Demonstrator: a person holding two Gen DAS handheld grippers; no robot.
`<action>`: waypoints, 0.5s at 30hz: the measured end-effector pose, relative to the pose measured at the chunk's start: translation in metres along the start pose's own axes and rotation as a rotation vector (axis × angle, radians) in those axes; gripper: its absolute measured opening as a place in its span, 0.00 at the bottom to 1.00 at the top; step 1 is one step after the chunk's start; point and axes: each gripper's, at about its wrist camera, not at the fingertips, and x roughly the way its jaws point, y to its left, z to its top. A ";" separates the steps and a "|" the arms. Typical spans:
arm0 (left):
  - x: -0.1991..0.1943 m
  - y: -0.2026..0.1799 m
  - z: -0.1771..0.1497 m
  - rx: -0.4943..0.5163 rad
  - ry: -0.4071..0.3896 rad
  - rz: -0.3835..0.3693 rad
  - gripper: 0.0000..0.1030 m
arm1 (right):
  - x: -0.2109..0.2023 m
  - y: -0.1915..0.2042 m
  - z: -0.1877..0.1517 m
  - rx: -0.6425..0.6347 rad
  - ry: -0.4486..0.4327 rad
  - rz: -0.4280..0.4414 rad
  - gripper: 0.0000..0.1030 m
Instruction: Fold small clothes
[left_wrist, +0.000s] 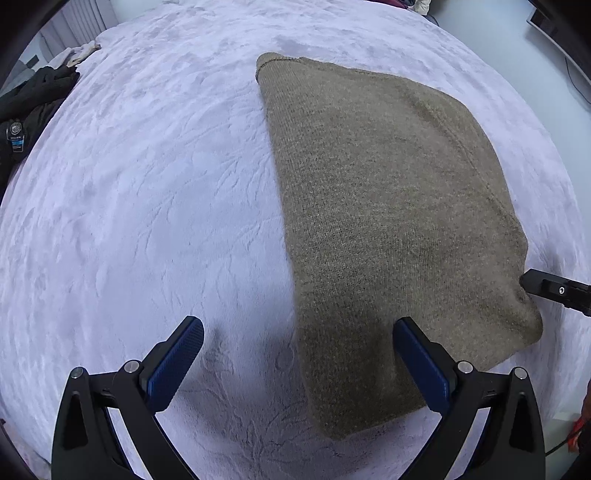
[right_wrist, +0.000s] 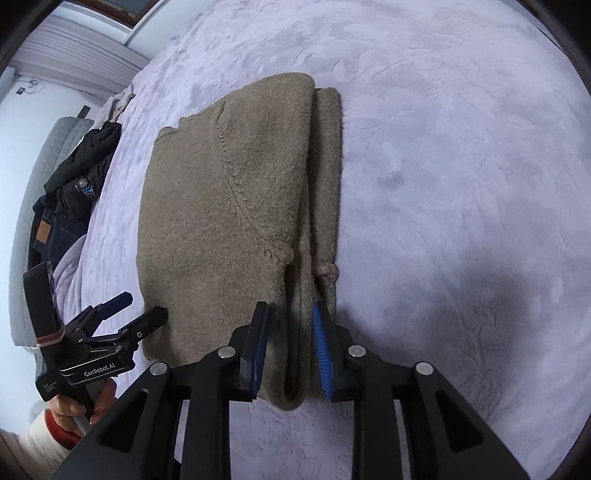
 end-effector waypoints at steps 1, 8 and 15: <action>0.000 0.000 -0.001 -0.002 0.002 0.000 1.00 | -0.001 -0.002 -0.002 0.014 -0.003 0.000 0.32; -0.001 0.002 -0.002 0.009 0.001 -0.011 1.00 | -0.006 0.001 -0.015 0.037 -0.016 -0.053 0.41; -0.003 0.004 -0.009 0.014 0.018 -0.030 1.00 | -0.013 0.006 -0.026 0.030 -0.030 -0.085 0.53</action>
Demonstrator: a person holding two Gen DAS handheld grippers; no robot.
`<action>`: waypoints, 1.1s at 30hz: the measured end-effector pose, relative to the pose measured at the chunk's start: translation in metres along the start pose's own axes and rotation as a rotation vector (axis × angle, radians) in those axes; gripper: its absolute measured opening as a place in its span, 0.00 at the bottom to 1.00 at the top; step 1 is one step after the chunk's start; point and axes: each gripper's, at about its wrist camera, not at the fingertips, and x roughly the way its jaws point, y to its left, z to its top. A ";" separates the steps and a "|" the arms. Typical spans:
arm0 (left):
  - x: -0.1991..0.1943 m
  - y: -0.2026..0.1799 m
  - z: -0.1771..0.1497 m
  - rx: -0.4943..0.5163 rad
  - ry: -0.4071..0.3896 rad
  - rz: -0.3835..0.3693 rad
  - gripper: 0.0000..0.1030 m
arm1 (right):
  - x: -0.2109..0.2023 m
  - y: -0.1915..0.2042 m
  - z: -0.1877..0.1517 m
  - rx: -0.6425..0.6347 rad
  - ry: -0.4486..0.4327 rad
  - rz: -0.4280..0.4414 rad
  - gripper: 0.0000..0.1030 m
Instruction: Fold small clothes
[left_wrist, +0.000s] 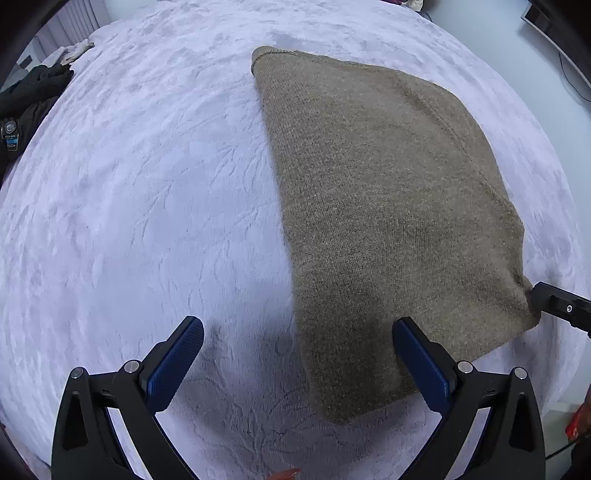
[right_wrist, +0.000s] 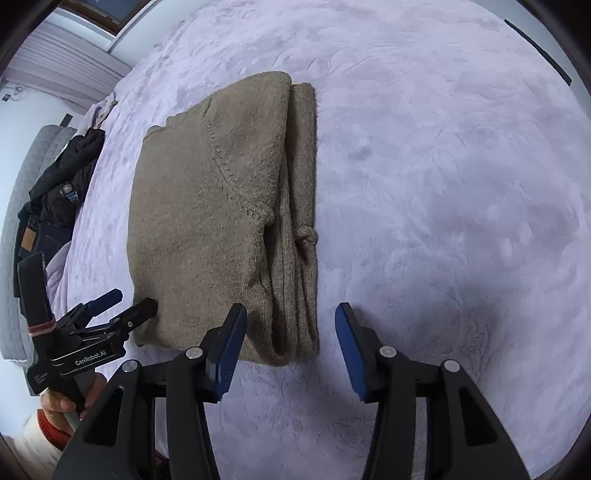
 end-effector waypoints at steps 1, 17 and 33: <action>0.000 0.001 -0.001 -0.005 0.003 -0.006 1.00 | 0.000 0.000 -0.001 0.002 0.000 -0.001 0.53; -0.017 0.028 0.000 -0.058 -0.008 -0.031 1.00 | -0.006 0.020 -0.002 -0.094 -0.038 0.013 0.79; 0.009 0.030 0.045 -0.068 0.014 -0.189 1.00 | 0.025 -0.008 0.096 -0.064 -0.010 0.189 0.79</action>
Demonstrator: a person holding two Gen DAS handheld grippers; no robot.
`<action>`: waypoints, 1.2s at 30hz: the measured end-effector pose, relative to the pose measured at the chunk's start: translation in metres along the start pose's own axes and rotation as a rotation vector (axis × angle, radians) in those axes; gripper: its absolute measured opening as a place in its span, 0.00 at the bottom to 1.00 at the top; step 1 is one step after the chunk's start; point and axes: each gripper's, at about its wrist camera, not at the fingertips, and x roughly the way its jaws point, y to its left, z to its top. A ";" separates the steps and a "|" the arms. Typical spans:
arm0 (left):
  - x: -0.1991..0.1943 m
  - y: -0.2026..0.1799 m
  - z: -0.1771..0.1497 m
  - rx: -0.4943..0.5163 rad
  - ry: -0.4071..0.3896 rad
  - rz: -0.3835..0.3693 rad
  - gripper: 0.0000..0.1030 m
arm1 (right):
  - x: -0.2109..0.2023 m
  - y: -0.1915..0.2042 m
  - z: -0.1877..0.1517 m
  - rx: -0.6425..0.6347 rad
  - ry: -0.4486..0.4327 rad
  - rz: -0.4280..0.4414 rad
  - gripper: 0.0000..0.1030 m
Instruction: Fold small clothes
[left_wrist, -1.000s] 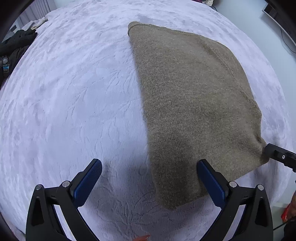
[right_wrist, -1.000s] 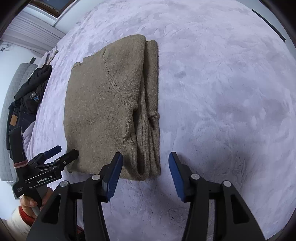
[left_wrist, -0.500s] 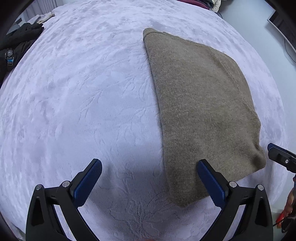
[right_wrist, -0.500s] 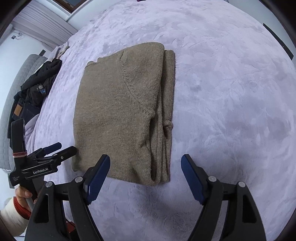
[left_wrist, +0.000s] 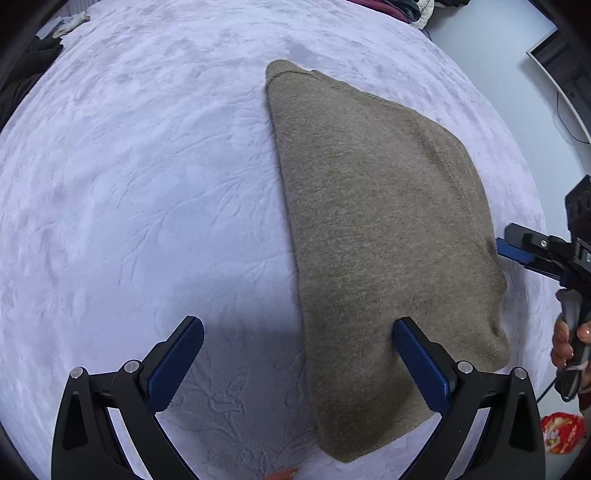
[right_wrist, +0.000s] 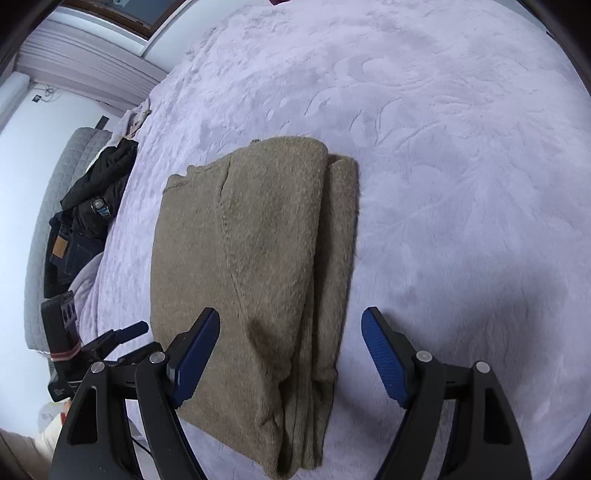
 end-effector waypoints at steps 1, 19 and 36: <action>0.003 -0.001 0.003 -0.006 0.008 -0.030 1.00 | 0.004 -0.003 0.006 0.006 0.008 0.020 0.79; 0.040 -0.032 0.021 0.106 0.127 -0.291 1.00 | 0.067 -0.026 0.058 0.010 0.172 0.411 0.80; -0.015 -0.018 -0.002 0.054 -0.009 -0.379 0.50 | 0.061 0.000 0.054 0.178 0.107 0.491 0.36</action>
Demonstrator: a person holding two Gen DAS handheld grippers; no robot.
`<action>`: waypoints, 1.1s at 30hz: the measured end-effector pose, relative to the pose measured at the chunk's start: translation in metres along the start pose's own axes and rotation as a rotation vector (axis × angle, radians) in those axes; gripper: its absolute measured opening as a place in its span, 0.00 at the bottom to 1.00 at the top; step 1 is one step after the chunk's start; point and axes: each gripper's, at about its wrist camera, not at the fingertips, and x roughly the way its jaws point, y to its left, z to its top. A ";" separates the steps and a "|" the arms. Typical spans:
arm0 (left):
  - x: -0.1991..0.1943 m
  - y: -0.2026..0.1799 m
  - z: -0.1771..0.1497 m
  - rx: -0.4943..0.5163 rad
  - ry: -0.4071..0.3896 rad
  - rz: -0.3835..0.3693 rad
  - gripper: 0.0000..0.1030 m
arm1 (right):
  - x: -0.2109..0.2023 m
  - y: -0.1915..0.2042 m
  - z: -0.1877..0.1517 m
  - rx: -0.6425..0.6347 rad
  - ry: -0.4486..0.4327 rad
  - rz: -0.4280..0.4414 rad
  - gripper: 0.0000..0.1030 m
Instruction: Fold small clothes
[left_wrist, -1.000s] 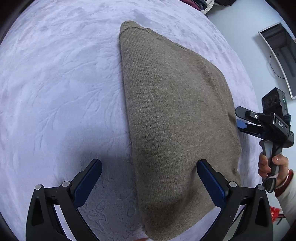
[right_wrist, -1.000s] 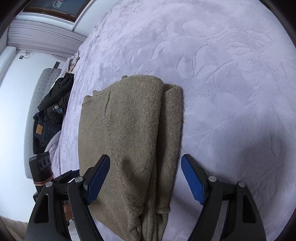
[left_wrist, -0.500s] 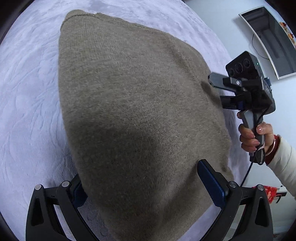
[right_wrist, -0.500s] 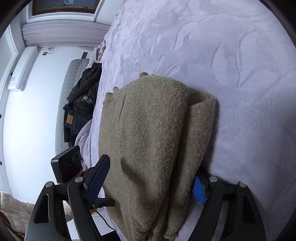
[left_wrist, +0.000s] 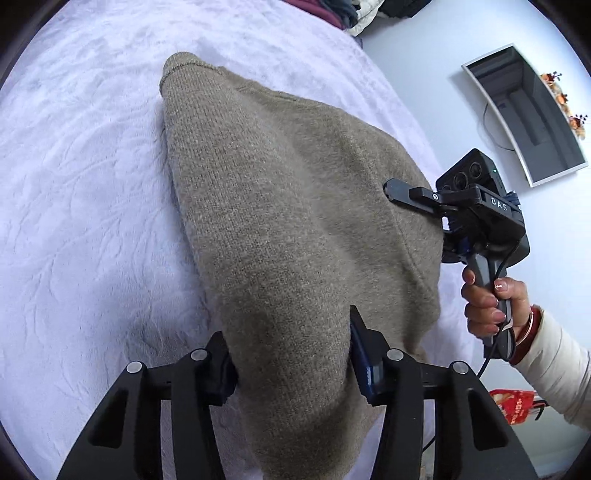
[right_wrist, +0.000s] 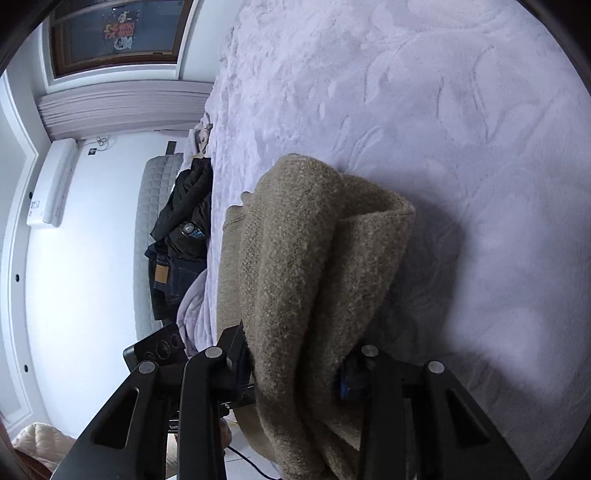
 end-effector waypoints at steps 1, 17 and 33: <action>-0.006 -0.001 -0.004 0.006 -0.006 -0.004 0.50 | 0.000 0.007 -0.004 0.000 -0.003 0.006 0.36; -0.131 0.023 -0.094 -0.002 -0.021 -0.003 0.50 | 0.027 0.083 -0.103 0.007 0.038 0.079 0.36; -0.137 0.102 -0.165 -0.083 -0.012 0.230 0.60 | 0.113 0.053 -0.138 -0.042 0.098 -0.214 0.50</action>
